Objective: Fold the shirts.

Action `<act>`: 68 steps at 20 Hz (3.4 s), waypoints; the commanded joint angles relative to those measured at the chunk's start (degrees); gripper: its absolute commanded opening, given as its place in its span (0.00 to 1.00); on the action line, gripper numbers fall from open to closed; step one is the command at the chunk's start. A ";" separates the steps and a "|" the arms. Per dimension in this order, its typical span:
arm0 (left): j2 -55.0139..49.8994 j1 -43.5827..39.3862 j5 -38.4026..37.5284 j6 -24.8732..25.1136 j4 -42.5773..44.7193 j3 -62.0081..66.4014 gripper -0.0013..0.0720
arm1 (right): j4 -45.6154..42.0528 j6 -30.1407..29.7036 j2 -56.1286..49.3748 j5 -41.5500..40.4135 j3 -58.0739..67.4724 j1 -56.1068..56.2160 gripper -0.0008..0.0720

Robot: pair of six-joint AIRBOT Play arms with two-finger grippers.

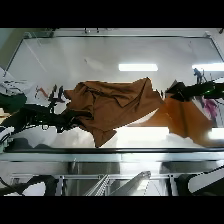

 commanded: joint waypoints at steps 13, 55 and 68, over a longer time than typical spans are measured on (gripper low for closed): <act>-0.04 0.96 4.15 2.54 -0.68 0.87 0.05 | 1.60 -4.07 -4.13 22.18 1.86 9.53 0.04; -36.98 5.60 17.84 11.96 -8.55 75.95 0.64 | 13.62 -22.05 7.50 -26.73 -1.84 14.86 0.53; -6.19 20.41 35.87 3.34 11.19 25.33 0.97 | -5.62 -2.43 23.23 3.54 -21.31 -8.13 0.75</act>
